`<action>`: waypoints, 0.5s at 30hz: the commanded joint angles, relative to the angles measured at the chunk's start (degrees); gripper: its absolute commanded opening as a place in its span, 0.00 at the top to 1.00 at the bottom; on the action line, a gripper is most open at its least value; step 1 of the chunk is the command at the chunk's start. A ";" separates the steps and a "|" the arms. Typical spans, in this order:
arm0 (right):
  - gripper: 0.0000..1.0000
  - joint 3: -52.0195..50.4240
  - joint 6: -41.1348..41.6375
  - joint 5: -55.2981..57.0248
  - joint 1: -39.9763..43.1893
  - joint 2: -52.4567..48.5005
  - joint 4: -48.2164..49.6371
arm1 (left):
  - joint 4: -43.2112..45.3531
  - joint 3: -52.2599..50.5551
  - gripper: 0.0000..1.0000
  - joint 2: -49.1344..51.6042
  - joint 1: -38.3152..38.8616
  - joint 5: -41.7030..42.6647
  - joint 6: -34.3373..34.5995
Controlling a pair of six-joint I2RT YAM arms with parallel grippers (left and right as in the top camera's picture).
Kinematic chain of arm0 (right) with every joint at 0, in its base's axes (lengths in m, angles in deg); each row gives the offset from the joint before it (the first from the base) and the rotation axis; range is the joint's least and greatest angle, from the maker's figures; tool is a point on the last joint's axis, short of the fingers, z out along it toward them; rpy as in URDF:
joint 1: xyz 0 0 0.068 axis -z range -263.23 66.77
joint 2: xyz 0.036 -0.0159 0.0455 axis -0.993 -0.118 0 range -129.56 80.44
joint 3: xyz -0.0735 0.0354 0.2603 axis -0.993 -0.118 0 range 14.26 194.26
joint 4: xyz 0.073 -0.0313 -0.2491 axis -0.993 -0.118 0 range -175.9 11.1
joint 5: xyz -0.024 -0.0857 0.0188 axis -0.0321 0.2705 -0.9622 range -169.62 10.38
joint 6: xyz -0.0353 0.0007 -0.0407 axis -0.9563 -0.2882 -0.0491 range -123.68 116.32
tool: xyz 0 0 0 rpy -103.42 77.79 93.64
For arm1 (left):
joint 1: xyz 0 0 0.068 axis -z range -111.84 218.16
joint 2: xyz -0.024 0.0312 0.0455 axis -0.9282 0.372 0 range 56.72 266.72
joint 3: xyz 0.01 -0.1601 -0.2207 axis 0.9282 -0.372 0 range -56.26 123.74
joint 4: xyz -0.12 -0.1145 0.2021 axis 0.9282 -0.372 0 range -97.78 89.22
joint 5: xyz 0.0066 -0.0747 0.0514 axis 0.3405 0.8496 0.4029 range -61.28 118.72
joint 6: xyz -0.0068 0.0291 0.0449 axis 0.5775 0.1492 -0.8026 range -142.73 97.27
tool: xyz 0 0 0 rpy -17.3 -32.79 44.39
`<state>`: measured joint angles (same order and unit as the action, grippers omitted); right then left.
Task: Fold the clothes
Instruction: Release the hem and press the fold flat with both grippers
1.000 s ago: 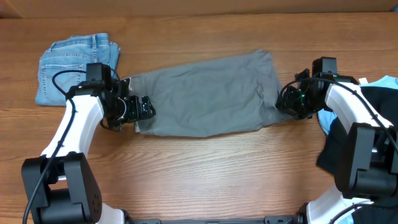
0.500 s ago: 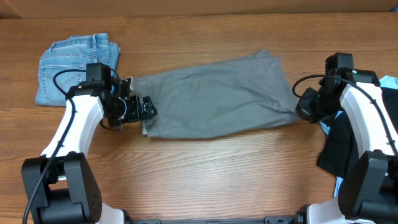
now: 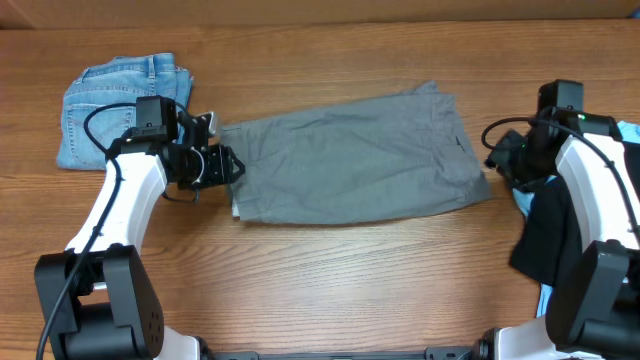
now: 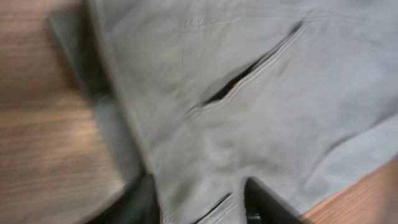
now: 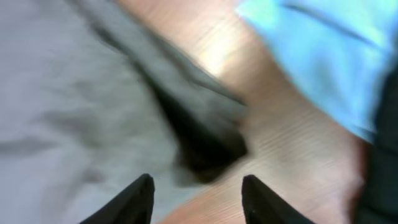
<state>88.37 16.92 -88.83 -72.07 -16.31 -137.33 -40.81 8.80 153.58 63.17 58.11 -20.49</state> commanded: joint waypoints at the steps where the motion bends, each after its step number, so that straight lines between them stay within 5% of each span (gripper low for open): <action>1: 0.56 0.98 -10.32 -15.72 -0.22 2.54 2.51 | 2.45 -0.31 0.88 -0.20 -0.13 8.28 -0.98; 2: 0.60 0.98 -10.49 -17.73 -0.28 2.54 3.23 | 3.17 -0.31 0.96 -0.20 -0.07 9.35 -0.96; 7: 0.90 0.31 -5.33 -17.42 -0.87 2.40 3.10 | 4.17 -0.31 0.96 0.02 2.25 6.78 -0.83; 13: 0.93 -5.90 1.92 -10.27 -1.57 1.77 4.04 | 5.81 -0.31 0.82 4.26 6.62 -4.44 -0.70; 15: 0.93 -8.87 2.23 -8.70 -1.55 1.18 6.80 | 6.78 -0.31 0.85 6.91 7.26 -4.50 -0.44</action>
<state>82.99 16.14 -101.22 -73.49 -15.68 -132.17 -34.58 8.80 156.68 69.64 57.43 -21.04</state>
